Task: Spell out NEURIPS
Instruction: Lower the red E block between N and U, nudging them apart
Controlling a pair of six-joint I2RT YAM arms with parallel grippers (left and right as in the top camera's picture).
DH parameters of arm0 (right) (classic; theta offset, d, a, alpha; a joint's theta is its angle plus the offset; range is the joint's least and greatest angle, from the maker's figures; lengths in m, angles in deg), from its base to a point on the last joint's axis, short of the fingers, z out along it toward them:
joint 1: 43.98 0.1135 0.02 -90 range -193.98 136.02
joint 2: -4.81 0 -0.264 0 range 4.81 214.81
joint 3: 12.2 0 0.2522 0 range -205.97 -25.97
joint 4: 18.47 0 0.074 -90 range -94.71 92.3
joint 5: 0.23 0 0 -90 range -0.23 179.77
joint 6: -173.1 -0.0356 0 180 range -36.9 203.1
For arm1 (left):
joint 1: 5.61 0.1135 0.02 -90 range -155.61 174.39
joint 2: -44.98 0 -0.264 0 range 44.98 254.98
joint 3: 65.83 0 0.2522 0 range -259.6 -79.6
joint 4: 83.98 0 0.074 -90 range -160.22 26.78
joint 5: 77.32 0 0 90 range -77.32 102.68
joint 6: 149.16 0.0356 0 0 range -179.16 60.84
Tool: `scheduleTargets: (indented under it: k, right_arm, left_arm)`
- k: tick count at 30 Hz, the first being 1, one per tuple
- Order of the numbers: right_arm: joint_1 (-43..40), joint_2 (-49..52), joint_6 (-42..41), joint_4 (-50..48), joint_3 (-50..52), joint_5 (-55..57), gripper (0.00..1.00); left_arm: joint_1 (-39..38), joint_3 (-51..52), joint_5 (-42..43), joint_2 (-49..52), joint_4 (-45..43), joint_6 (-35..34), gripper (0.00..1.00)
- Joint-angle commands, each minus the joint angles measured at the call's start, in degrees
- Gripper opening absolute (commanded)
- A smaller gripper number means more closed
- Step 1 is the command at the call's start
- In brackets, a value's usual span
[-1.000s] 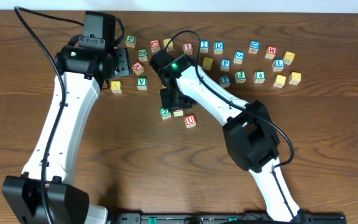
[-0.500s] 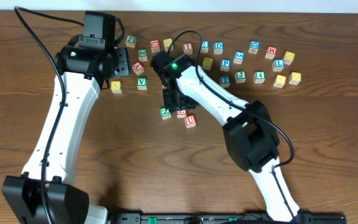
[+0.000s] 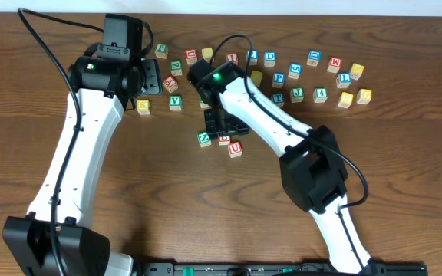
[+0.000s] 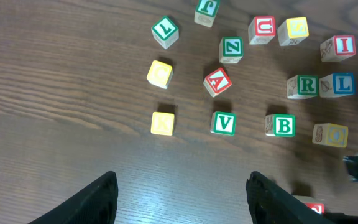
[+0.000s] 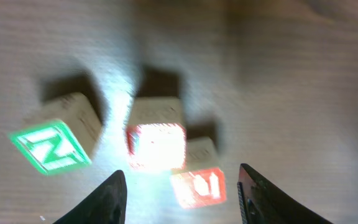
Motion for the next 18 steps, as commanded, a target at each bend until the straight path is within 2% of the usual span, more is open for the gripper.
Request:
scheduleTargets:
  k: [1, 18]
  right_arm:
    - [-1.2, -2.4, 0.3, 1.8, -0.2, 1.1, 0.51]
    - [0.0, -2.4, 1.7, -1.0, 7.5, -1.0, 0.45]
  left_arm:
    - [-0.1, 0.8, -0.1, 0.6, 0.3, -0.7, 0.65]
    - [-0.1, 0.8, -0.2, 0.6, 0.2, -0.7, 0.65]
